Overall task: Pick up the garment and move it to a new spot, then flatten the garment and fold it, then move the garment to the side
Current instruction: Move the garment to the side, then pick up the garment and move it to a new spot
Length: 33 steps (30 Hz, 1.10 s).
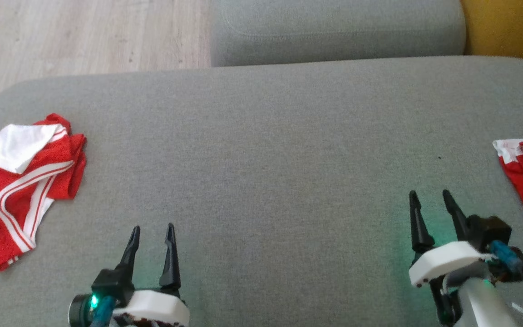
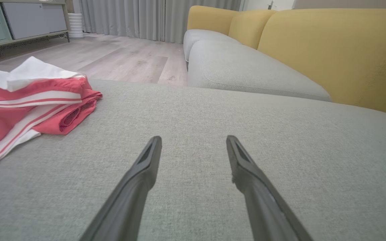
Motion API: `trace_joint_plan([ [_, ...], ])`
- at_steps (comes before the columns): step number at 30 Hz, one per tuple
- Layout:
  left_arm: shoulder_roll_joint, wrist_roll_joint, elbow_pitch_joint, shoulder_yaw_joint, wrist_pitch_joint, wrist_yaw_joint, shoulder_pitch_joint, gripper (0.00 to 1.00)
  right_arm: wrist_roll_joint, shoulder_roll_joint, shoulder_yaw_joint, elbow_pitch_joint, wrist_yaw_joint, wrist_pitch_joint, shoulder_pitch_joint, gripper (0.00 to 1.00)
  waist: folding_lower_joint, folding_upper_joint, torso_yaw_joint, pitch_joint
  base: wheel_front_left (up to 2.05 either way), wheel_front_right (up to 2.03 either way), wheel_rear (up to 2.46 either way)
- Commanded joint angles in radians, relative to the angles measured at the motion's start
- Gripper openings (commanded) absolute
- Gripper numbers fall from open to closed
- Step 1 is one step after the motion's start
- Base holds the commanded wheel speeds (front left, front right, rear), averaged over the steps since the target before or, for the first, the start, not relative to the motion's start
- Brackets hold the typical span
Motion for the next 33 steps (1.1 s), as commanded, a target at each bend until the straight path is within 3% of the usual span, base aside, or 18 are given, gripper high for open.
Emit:
trace_joint_plan([
  [1,0.003,0.009,-0.024,0.041,-0.01,0.001,-0.016,1.0,0.009,0.0,0.03,-0.041,0.007,-0.011,-0.02,1.0,0.0002,0.0,0.005,-0.011,0.0,0.0,0.0],
  [15,0.003,-0.002,-0.024,0.047,-0.01,0.006,0.004,1.0,0.019,0.0,0.074,-0.062,0.007,-0.011,0.005,1.0,0.0002,0.0,0.027,-0.024,0.0,0.0,0.0],
  [33,0.003,-0.021,0.009,0.082,-0.01,0.009,0.017,1.0,0.056,0.0,0.167,-0.059,0.007,-0.011,0.014,1.0,0.0002,0.0,0.432,0.028,0.0,0.0,0.0],
])
